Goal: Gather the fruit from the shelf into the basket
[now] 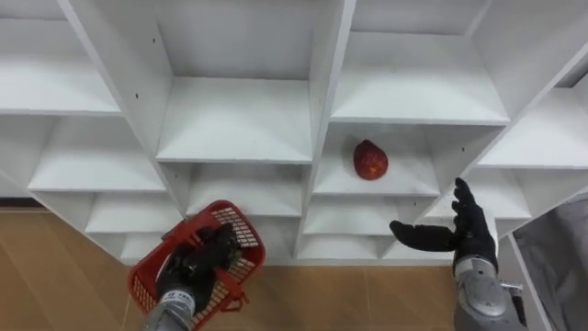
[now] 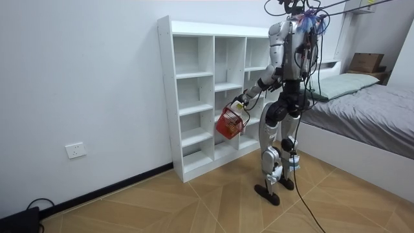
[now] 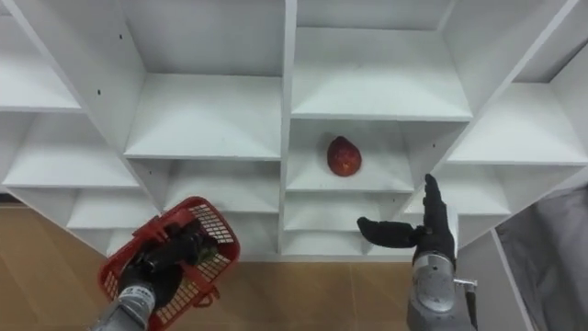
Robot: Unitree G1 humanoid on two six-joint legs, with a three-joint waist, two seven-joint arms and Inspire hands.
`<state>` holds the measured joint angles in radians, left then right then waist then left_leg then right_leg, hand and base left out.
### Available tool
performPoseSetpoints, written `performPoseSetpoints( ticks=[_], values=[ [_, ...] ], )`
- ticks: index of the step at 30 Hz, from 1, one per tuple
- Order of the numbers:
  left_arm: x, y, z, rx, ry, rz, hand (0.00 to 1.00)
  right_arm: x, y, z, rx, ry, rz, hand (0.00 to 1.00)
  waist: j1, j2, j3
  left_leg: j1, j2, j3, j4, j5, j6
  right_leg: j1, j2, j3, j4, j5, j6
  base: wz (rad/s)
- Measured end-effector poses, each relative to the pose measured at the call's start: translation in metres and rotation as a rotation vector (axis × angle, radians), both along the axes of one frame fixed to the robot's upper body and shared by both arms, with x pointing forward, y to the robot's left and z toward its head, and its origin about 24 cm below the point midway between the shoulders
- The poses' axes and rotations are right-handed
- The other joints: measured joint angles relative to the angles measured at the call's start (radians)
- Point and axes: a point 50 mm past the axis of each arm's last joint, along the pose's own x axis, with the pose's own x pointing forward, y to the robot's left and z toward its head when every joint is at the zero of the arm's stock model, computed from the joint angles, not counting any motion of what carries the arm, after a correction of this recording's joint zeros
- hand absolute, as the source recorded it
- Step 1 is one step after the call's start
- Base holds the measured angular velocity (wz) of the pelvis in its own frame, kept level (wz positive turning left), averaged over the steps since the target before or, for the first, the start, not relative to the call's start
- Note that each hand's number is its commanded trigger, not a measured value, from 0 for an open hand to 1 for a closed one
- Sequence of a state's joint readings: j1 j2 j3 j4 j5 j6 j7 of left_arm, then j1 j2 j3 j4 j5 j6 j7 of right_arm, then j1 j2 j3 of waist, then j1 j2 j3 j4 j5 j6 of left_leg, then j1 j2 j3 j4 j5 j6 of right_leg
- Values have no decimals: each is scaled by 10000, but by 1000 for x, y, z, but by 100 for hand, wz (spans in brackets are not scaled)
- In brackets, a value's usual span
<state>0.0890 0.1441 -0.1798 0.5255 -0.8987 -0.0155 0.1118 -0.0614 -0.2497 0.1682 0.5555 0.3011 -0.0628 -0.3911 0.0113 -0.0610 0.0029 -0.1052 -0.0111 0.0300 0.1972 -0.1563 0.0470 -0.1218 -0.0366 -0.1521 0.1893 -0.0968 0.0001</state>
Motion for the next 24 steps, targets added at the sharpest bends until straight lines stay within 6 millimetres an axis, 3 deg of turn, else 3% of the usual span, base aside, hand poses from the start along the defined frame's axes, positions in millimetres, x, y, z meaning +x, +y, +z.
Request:
performPoseSetpoints(
  ticks=[11, 16, 24],
  values=[
    [-17, -1, -15, -347, 570, -470, 100, 19, -15, 9, 247, -96, -331, 0, 242, 19, 144, -977, -14, -44, 426, -6, -5, -860, -66, -95, 332, 52, -78, 1],
    [-25, 3, -23, -218, 1048, -522, 100, 26, -13, 15, 245, -208, -281, 0, 201, -90, 223, -1488, -20, -122, 609, 89, -18, -1334, -158, -214, 481, 81, -117, 5],
    [-28, -7, -28, 64, 1221, -1425, 100, 42, -15, 21, 123, -227, -437, 0, 242, -63, 267, -1898, -23, -146, 740, 129, -33, -1748, -192, -261, 661, 75, -148, 1]
  ],
)
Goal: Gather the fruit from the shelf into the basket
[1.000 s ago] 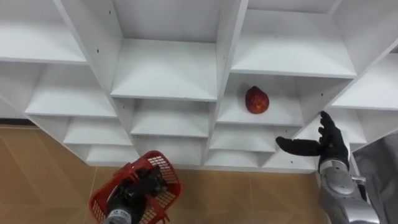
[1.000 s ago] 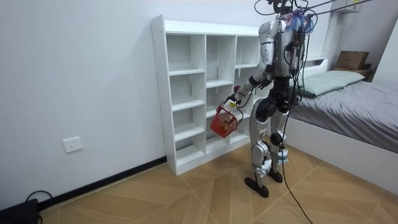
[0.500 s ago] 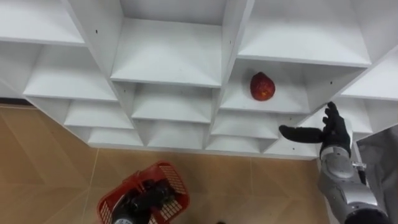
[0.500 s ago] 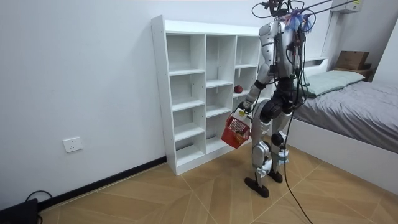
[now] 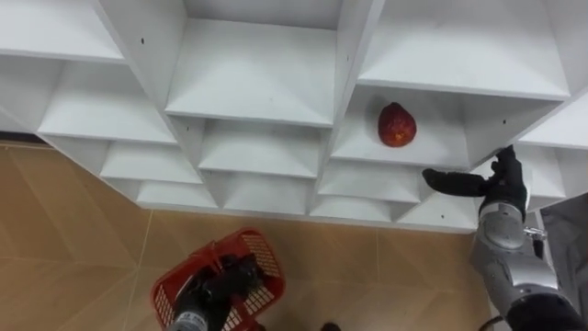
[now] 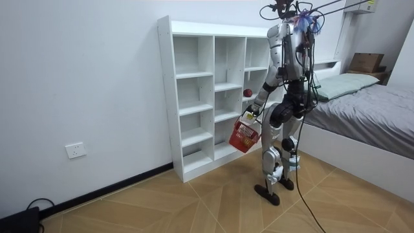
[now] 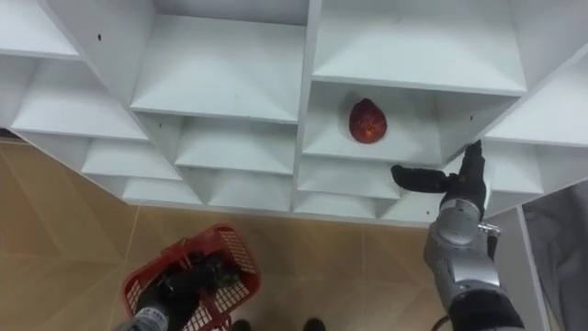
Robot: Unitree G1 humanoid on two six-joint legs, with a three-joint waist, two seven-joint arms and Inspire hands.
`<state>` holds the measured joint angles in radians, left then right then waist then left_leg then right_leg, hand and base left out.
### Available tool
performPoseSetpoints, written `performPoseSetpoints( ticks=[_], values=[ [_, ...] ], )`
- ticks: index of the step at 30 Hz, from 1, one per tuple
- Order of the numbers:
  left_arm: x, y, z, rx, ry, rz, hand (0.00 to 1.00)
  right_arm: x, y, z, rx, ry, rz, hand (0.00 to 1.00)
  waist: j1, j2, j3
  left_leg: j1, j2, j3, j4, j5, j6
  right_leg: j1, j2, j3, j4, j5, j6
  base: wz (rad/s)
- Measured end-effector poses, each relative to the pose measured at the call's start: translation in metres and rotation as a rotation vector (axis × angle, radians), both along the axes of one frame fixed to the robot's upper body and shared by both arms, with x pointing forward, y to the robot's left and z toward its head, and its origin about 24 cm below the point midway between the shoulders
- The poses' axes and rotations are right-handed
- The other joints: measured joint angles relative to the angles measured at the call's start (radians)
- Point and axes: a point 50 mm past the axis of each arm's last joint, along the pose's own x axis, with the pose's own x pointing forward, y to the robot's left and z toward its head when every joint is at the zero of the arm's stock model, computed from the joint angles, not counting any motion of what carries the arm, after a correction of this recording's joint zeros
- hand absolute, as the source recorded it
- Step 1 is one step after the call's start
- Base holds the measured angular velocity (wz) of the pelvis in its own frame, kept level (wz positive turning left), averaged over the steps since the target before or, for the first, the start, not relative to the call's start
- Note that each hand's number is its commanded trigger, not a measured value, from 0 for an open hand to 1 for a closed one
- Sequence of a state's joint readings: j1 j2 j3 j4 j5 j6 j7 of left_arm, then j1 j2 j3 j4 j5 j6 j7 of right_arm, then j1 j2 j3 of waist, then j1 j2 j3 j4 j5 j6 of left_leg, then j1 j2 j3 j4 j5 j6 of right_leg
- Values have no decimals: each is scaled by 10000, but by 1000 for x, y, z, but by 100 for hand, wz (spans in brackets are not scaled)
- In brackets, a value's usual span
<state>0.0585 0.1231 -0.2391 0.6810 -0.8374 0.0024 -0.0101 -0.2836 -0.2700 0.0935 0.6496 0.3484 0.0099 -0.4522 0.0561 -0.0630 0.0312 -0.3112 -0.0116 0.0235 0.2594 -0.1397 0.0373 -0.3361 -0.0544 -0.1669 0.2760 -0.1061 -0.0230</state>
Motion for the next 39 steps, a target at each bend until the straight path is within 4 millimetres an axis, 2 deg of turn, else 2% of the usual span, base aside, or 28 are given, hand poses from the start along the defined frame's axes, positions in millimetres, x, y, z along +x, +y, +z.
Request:
performPoseSetpoints(
  ticks=[4, 11, 12, 15, 16, 19, 25, 39],
  values=[
    [-6, -1, -3, -151, 241, 301, 100, -3, 12, 6, 430, -639, -213, 0, -233, 58, -24, -26, 2, 7, -6, 0, -1, 6, 6, -40, -37, -5, 3, 3],
    [-6, -8, -4, -549, 400, 772, 100, -26, 20, 1, 585, -989, -45, 0, -261, 67, -57, 31, 6, 40, -62, -1, -2, 7, 39, 28, -30, -21, -1, -1],
    [-6, -10, -3, -579, 401, 798, 100, -28, 23, -2, 615, -951, 25, 0, -281, 69, -96, 49, 6, 48, -67, 0, -2, 19, 29, 17, -20, -21, -1, 0],
    [-6, -13, -4, -661, 420, 870, 100, -36, 28, -9, 485, -758, 159, 0, -327, 70, -284, 88, 9, 66, -66, -1, -2, 66, 24, 21, -18, -21, -1, 0],
    [-5, -13, -3, -678, 387, 888, 100, -38, 29, -11, 469, -715, 305, 0, -380, 72, -293, 110, 10, 67, -61, 0, -2, 93, 22, 16, -12, -20, -2, 0],
    [-5, -14, -3, -661, 428, 942, 100, -40, 46, -17, 579, -502, 1124, 0, -543, 76, -290, 186, 18, 61, -44, 1, -4, 189, 23, 9, -31, -12, -9, 0],
    [-5, -16, -4, -711, 487, 933, 100, -39, 65, -17, 713, -599, 1983, 0, -534, 107, -270, 209, 17, 53, -17, 0, -5, 248, 14, -36, -53, 4, -7, 0],
    [1, -17, -1, -503, 378, 754, 100, -38, 80, -15, 854, -673, 3154, 0, -497, 326, -133, 159, 41, 43, -159, -3, -5, 261, 40, -143, -244, 32, -2, 1]
  ],
)
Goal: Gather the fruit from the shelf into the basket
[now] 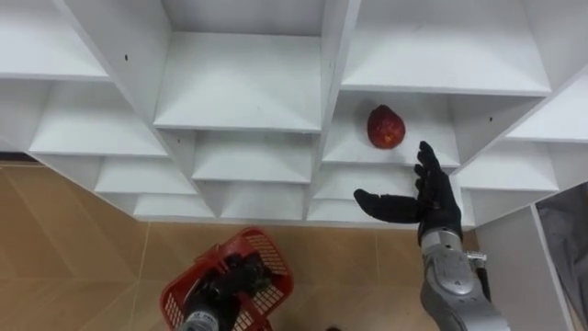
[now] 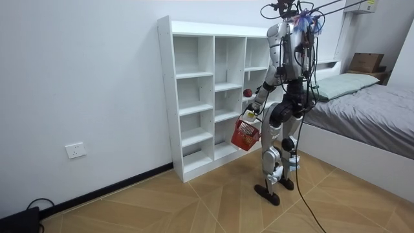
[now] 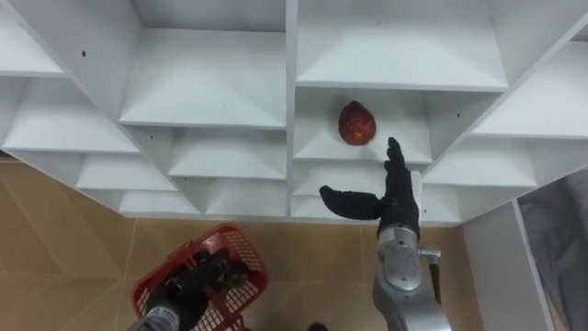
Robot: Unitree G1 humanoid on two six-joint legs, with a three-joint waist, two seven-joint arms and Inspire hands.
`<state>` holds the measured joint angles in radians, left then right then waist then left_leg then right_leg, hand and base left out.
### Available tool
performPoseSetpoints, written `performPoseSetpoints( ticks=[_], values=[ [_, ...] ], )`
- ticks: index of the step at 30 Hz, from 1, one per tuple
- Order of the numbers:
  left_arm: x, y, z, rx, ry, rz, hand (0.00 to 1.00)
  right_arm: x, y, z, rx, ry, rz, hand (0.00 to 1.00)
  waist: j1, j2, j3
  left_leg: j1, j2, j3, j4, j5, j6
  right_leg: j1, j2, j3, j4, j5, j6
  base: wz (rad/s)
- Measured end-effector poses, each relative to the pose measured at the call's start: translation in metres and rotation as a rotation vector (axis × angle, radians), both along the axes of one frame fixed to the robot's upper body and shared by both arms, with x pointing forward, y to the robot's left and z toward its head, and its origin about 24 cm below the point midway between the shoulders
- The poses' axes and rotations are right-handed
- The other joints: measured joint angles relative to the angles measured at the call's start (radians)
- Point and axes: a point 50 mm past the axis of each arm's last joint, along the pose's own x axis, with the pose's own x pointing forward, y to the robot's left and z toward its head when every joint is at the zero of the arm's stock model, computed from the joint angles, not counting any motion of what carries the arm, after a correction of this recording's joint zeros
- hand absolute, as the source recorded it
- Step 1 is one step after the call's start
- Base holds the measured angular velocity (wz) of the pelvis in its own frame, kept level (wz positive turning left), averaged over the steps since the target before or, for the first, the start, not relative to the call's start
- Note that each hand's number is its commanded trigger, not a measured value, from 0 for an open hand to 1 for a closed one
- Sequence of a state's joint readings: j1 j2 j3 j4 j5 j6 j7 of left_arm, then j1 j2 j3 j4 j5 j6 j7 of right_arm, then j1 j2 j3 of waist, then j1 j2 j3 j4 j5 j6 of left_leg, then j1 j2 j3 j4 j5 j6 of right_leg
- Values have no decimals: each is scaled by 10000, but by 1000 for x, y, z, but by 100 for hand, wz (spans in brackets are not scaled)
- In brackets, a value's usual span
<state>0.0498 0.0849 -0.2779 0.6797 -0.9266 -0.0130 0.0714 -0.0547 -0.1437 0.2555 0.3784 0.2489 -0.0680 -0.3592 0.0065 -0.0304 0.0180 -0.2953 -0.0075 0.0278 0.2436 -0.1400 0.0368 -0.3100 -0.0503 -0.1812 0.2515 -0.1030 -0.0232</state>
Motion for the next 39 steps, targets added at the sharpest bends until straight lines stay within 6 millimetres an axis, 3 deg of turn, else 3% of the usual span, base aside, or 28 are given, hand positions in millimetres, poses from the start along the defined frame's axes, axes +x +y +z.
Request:
performPoseSetpoints(
  ticks=[17, 27, 33, 39],
  values=[
    [2, -5, 1, -23, 37, 86, 100, 4, 1, 5, -560, -244, 307, 0, 89, 43, -12, 32, 10, -50, -106, 3, -4, 51, 8, -80, -81, 2, -2, 0],
    [3, 0, 1, -88, -86, 209, 100, 37, -8, 40, -1693, -1749, -165, 0, 269, -72, 27, 34, -17, -27, -50, 23, -19, 38, -56, -102, 57, -48, -5, 0],
    [3, 8, 1, 222, -191, 283, 100, 50, -16, 56, -2404, -2312, -473, 0, 280, -321, 132, -14, -36, -48, -27, 28, -10, 5, -77, -109, 62, -65, 11, 0],
    [2, 8, 0, 231, -115, 272, 100, 58, -16, 67, -2673, -2710, -605, 0, 334, -399, 124, -230, -37, -77, 54, 27, -8, -140, -82, -161, 59, -65, 12, 3]
  ],
)
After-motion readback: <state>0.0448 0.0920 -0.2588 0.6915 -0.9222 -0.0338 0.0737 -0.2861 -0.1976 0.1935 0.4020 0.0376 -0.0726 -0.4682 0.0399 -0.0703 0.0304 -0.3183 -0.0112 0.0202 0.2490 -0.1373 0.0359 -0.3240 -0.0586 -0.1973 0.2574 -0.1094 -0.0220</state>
